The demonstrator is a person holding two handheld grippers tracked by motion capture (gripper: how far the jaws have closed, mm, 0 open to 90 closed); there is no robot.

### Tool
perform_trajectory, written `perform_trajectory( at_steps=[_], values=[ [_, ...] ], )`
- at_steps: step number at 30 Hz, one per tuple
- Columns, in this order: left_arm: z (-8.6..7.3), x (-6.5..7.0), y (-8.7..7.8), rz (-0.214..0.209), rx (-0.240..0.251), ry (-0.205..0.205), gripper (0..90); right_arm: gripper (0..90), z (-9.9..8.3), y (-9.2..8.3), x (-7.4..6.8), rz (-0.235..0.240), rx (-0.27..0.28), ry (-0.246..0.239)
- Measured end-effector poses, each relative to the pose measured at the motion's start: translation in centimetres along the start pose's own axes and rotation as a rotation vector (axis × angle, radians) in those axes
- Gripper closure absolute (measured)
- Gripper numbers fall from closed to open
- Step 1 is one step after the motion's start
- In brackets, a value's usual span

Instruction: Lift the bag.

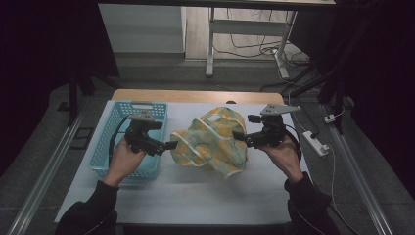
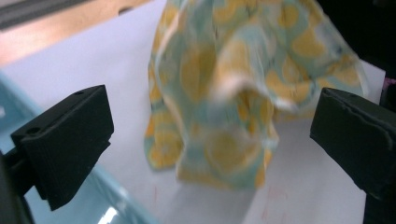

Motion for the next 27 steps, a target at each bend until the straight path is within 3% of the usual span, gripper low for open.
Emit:
perform_trajectory(
  at_steps=[10,14,27],
  values=[
    [-5.8,0.3,-1.9,0.018,0.012,-0.053,0.0,2.4,-4.3,-1.1,-1.3,-0.072,-0.036,0.011],
    [-7.6,0.4,-2.8,0.052,0.009,-0.061,0.0,1.1,-5.9,-2.0,-2.0,-0.090,-0.039,0.023],
    [-13.9,0.9,-6.1,0.134,0.067,-0.124,0.0,0.0,-12.6,-5.6,-4.2,-0.178,-0.062,0.118]
  ],
)
Point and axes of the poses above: each handheld gripper's, and its own axes: y roughly forward along the jaws, z roughly out of its top, x roughly to its right, the point moved 3 cm from there along y, roughly forward along the jaws, and after that the axes turned 9 degrees about -y, right-handed, at the moved point
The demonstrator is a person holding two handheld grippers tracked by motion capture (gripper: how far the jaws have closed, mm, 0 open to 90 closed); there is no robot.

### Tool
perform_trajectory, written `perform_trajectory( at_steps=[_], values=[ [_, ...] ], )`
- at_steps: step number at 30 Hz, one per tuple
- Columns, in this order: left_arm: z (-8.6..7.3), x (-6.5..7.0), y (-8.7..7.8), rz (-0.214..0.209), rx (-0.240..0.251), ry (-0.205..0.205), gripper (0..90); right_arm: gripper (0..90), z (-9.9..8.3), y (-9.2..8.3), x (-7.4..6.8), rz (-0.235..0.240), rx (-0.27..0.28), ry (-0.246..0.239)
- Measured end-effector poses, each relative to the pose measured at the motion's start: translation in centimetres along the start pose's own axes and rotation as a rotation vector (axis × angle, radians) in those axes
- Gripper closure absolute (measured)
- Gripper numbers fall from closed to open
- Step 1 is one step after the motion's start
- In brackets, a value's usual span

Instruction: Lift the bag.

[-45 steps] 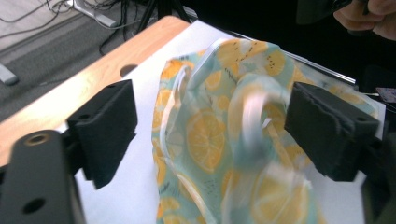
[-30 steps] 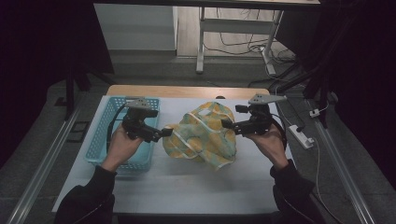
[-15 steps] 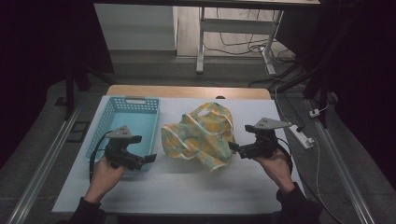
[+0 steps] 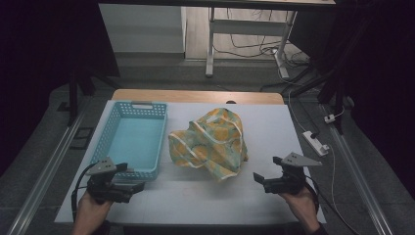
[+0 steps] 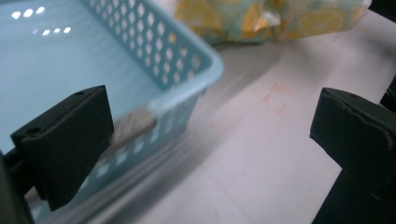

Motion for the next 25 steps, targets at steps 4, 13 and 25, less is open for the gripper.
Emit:
perform_trajectory(
  at_steps=[4,13,25],
  values=[
    [-1.6,-0.5,-1.2,0.049,0.019,-0.018,0.0,0.0,-1.7,-1.1,-0.2,-0.018,-0.018,0.016],
    [-4.6,-2.3,-2.2,0.136,-0.046,-0.079,0.0,0.0,-4.8,-2.0,-0.6,-0.047,-0.115,0.044],
    [-5.1,-2.8,-1.9,0.187,-0.112,-0.117,0.0,0.0,-5.9,-2.4,-0.6,-0.074,-0.192,0.071]
  ],
)
Point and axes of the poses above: each handheld gripper's, and its own axes: y roughly forward along the jaws, z roughly out of its top, x roughly to its right, the point moved 3 cm from there along y, roughly forward along the jaws, and after that the axes turned 9 degrees about -y, right-handed, at the moved point
